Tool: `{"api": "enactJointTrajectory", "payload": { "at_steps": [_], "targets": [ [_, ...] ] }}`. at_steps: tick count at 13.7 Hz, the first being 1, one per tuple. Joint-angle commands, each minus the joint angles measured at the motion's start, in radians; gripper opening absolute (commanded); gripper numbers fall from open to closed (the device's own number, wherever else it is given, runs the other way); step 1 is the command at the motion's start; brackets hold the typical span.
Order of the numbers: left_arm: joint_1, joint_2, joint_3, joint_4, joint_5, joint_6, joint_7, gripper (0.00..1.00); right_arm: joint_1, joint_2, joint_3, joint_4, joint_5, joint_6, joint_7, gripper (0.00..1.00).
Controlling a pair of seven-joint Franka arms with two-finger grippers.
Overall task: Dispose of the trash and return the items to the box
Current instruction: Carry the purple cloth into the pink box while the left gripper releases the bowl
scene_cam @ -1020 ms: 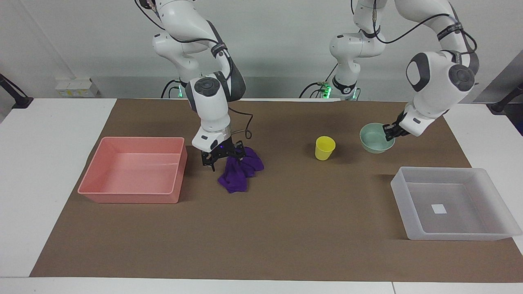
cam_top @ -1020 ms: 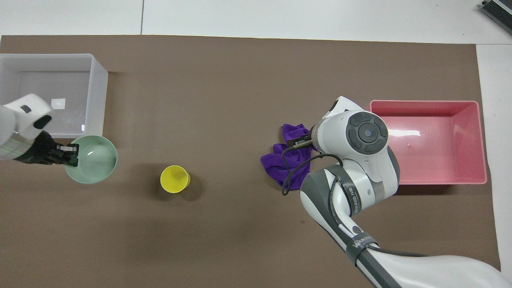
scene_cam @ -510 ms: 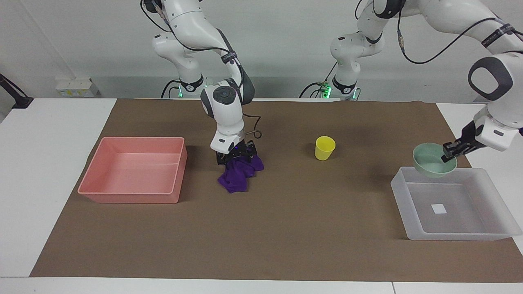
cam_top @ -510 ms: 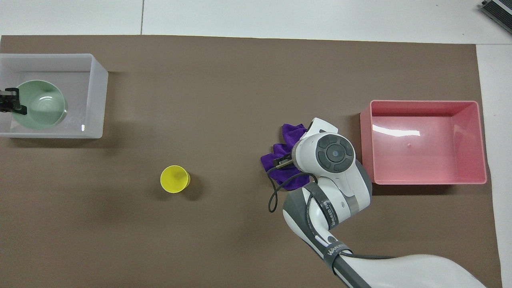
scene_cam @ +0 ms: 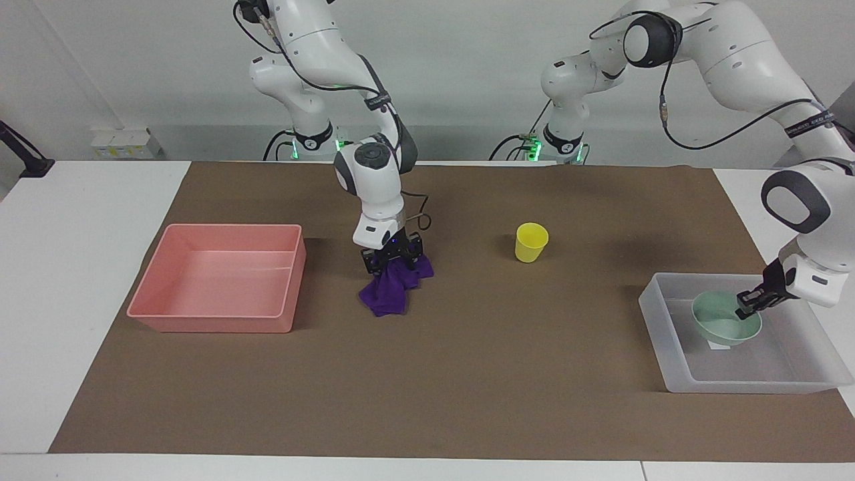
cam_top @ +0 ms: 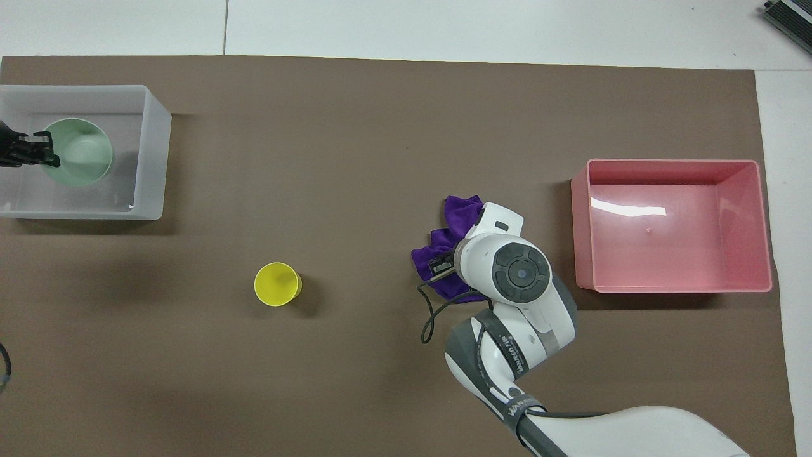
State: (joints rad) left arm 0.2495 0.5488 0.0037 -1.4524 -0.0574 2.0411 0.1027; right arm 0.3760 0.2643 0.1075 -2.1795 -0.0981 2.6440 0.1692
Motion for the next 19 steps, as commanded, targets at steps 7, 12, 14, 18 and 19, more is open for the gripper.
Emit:
{"api": "enactJointTrajectory", "payload": {
  "at_steps": [7, 12, 14, 18, 19],
  "targets": [
    [-0.001, 0.053, -0.008, 0.046, -0.009, 0.047, 0.069, 1.0, -0.042, -0.129, -0.011, 0.001, -0.049, -0.106, 0.073, 0.0],
    [-0.025, -0.114, -0.019, 0.043, -0.013, -0.105, 0.054, 1.0, -0.13, -0.264, -0.009, 0.003, -0.049, -0.232, 0.082, 0.0],
    [-0.045, -0.177, -0.03, 0.032, -0.016, -0.249, 0.051, 1.0, -0.189, -0.321, -0.009, 0.001, -0.049, -0.284, 0.081, 0.0],
    [-0.142, -0.28, -0.03, -0.06, -0.06, -0.387, -0.012, 1.0, -0.313, -0.396, -0.011, 0.012, -0.048, -0.375, 0.075, 0.0],
    [-0.174, -0.315, -0.03, -0.168, -0.108, -0.357, -0.041, 1.0, -0.35, -0.402, -0.011, 0.018, -0.048, -0.384, 0.07, 0.0]
  ]
}}
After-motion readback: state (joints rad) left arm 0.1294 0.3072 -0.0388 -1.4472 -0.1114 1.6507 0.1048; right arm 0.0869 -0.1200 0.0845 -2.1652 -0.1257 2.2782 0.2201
